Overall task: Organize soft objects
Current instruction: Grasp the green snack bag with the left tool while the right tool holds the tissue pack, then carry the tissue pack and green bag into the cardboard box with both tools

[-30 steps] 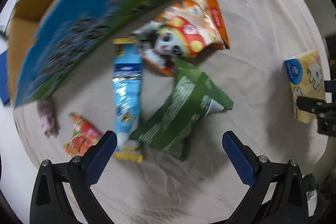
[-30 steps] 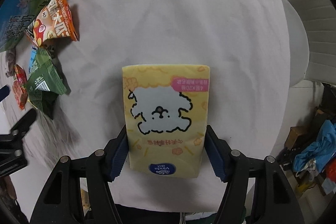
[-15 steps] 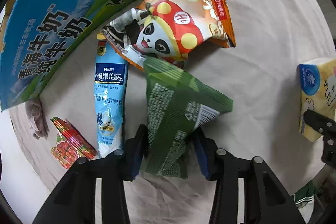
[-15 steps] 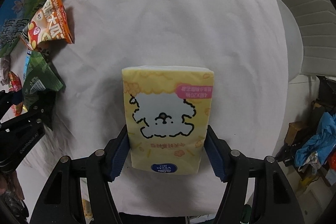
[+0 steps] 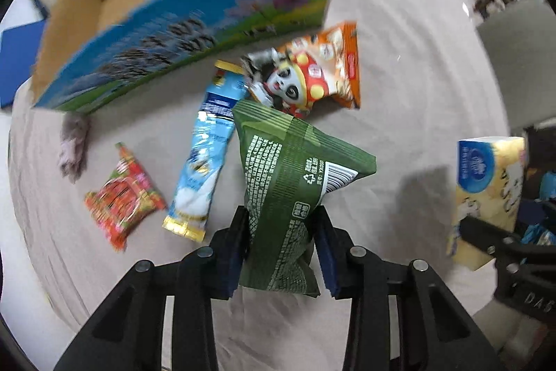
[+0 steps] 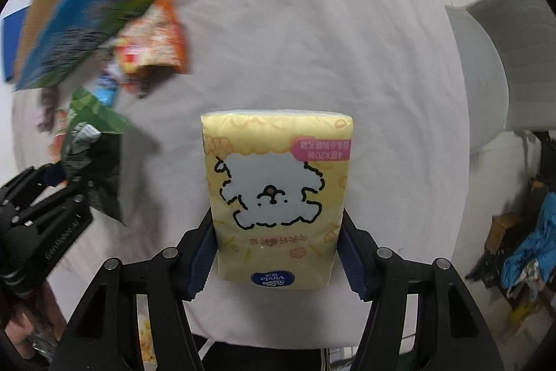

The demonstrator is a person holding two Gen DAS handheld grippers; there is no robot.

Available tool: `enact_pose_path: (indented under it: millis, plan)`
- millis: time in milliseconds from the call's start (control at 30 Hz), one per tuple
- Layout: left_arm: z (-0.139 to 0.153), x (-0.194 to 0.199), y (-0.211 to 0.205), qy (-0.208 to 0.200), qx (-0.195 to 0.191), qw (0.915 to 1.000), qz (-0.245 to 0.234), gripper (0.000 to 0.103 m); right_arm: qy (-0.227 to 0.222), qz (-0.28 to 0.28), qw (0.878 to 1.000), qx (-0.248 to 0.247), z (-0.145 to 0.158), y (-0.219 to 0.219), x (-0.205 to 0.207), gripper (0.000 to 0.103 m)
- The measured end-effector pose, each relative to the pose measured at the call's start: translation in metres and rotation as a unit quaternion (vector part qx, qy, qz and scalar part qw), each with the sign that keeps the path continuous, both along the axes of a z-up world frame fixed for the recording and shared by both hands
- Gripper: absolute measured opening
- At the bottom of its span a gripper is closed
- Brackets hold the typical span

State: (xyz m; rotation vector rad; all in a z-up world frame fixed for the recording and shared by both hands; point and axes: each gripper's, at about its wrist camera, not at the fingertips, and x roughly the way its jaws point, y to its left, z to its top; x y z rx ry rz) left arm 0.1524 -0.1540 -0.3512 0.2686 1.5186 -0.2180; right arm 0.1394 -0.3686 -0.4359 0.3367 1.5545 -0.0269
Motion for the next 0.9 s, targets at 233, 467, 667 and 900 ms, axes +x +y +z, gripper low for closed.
enact_pose_path:
  millis: [233,467,667,900]
  plan:
    - [0.079,0.001,0.017,-0.055,-0.061,0.9952,0.054,0.034,-0.067,0.036,0.997,0.023,0.079,0.016,0.005,0.065]
    - [0.151,0.031,0.033,-0.099,-0.106,0.9862,0.08,0.034,-0.125,0.058,0.989,0.044,0.143,0.052,0.027,0.065]
    - [0.181,0.082,0.048,-0.12,-0.129,0.9825,0.061,0.034,-0.16,0.06,0.985,0.041,0.187,0.069,0.07,0.065]
    - [0.182,0.177,0.063,-0.169,-0.135,0.976,0.029,0.034,-0.179,0.053,0.982,0.006,0.192,0.092,0.151,0.065]
